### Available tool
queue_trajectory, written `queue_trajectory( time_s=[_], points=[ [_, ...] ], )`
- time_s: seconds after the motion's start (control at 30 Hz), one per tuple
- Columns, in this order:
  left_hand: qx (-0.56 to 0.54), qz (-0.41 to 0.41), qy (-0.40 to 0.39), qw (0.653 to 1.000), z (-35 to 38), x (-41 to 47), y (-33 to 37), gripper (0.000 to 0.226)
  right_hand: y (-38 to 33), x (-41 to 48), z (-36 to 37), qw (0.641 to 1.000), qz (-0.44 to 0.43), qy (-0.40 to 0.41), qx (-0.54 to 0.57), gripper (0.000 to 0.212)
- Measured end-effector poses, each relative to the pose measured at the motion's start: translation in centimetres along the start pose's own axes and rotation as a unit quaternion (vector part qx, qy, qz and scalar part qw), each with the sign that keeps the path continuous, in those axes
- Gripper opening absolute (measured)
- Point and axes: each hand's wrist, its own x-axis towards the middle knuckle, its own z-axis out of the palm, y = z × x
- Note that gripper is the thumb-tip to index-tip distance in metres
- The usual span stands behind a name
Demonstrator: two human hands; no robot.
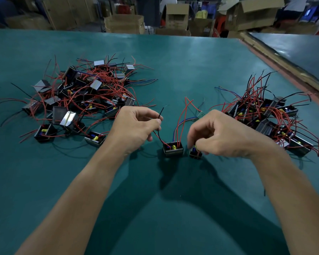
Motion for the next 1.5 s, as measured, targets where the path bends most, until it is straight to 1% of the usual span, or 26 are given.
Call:
queue_trajectory(
  time_s=[0.07, 0.13, 0.23, 0.3, 0.4, 0.47, 0.57, 0.67, 0.87, 1.0, 1.1, 1.2, 1.4, 1.5],
  points=[
    [0.008, -0.006, 0.005, 1.000, 0.0, 0.0, 0.0, 0.017, 0.2, -0.1, -0.1, 0.999, 0.015, -0.034, -0.028, 0.027],
    [0.006, -0.009, 0.006, 1.000, 0.1, 0.1, 0.0, 0.019, 0.4, 0.0, 0.0, 0.996, 0.030, -0.055, -0.066, 0.024],
    [-0.008, -0.006, -0.001, 1.000, 0.2, 0.0, 0.1, 0.021, 0.9, 0.3, 0.2, 0.992, 0.042, -0.037, -0.112, 0.016],
    [-0.017, -0.001, -0.013, 1.000, 0.2, -0.1, 0.3, 0.023, 1.2, 0.5, 0.2, 0.991, 0.046, -0.017, -0.121, 0.012],
    [-0.020, 0.004, -0.030, 0.999, 0.3, -0.2, 0.4, 0.025, 1.7, 0.9, 0.1, 0.994, 0.039, 0.019, -0.100, 0.031],
    [-0.018, 0.005, -0.040, 0.999, 0.3, -0.2, 0.5, 0.025, 1.8, 1.1, 0.2, 0.995, 0.032, 0.031, -0.086, 0.037],
    [-0.011, 0.009, -0.063, 0.998, 0.3, -0.3, 0.5, 0.024, 1.9, 1.4, 0.4, 0.996, 0.034, 0.037, -0.068, 0.035],
    [-0.004, 0.017, -0.081, 0.997, 0.7, -0.5, 0.5, 0.025, 2.1, 1.6, 0.6, 0.996, 0.036, 0.042, -0.073, 0.035],
    [0.013, 0.022, -0.106, 0.994, 0.8, -0.5, 0.4, 0.046, 1.7, 1.7, 0.7, 0.994, 0.035, 0.073, -0.067, 0.029],
    [0.028, 0.016, -0.128, 0.991, 0.8, -0.4, 0.3, 0.053, 1.5, 1.7, 0.8, 0.993, 0.046, 0.106, -0.039, 0.028],
    [0.014, 0.013, -0.130, 0.991, 0.9, -0.4, 0.2, 0.049, 1.3, 1.7, 0.9, 0.991, 0.058, 0.117, -0.006, 0.031],
    [0.000, 0.013, -0.130, 0.991, 0.9, -0.3, 0.2, 0.047, 1.1, 1.7, 1.3, 0.992, 0.069, 0.107, 0.014, 0.028],
    [-0.015, 0.026, -0.132, 0.991, 1.7, -0.9, 0.4, 0.043, 0.7, 1.9, 1.9, 0.993, 0.063, 0.101, 0.009, 0.021],
    [-0.035, 0.031, -0.127, 0.991, 1.9, -0.9, 0.5, 0.030, 0.6, 1.9, 1.9, 0.993, 0.061, 0.098, 0.015, 0.021]
  ],
)
